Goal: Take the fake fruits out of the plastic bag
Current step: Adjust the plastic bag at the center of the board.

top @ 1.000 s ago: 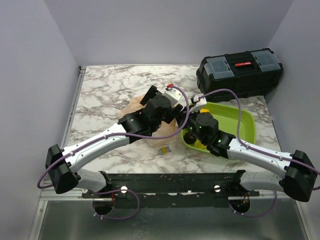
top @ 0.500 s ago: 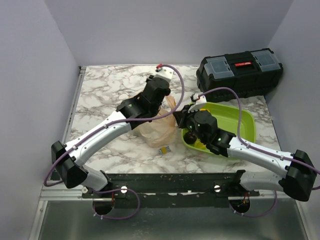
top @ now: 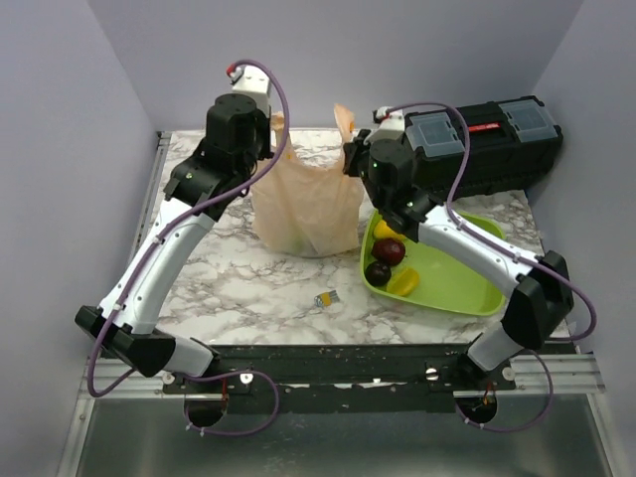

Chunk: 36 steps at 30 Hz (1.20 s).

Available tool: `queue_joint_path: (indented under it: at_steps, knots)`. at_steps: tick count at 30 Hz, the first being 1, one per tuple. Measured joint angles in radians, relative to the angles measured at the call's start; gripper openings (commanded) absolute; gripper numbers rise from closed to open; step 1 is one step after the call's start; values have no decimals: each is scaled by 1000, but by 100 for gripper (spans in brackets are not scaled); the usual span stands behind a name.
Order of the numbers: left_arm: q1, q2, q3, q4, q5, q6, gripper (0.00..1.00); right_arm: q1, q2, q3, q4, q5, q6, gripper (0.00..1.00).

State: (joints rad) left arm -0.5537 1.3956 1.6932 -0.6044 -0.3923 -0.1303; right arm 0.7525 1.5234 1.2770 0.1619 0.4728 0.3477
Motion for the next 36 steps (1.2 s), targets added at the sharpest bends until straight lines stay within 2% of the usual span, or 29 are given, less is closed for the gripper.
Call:
queue_joint_path:
  at_steps: [4,8,11,13,16,19,22,23,25,28,31,36]
  knots:
    - [85,21,100,4,58,-6,0,-49,135,180,2,-19,-67,1]
    - [119,32,150,20,105,-2,0,-45,223,337,2,-36,-140,1]
    - [125,38,179,40,140,-2,0,-42,242,377,6,-45,-173,1]
    - [127,18,143,66,163,-22,0,-40,242,373,10,-59,-176,2]
    - [127,-88,-84,131,225,-94,0,-40,221,299,25,-106,-158,7]
    - [127,-281,-488,190,322,-220,0,-40,150,106,26,-170,-107,10]
    - [127,-399,-736,196,417,-333,0,-40,75,-96,8,-243,-50,12]
    - [127,-420,-777,193,433,-351,4,-40,47,-156,0,-268,-31,13]
    - [127,-499,-882,187,496,-406,21,-40,-16,-263,-16,-317,5,17]
    - [127,-605,-958,163,552,-452,40,-40,-121,-377,-49,-379,50,24]
    - [127,-677,-967,132,599,-463,57,-39,-211,-427,-72,-422,77,36]
    - [127,-680,-861,16,650,-409,78,-39,-299,-442,-121,-479,85,60]
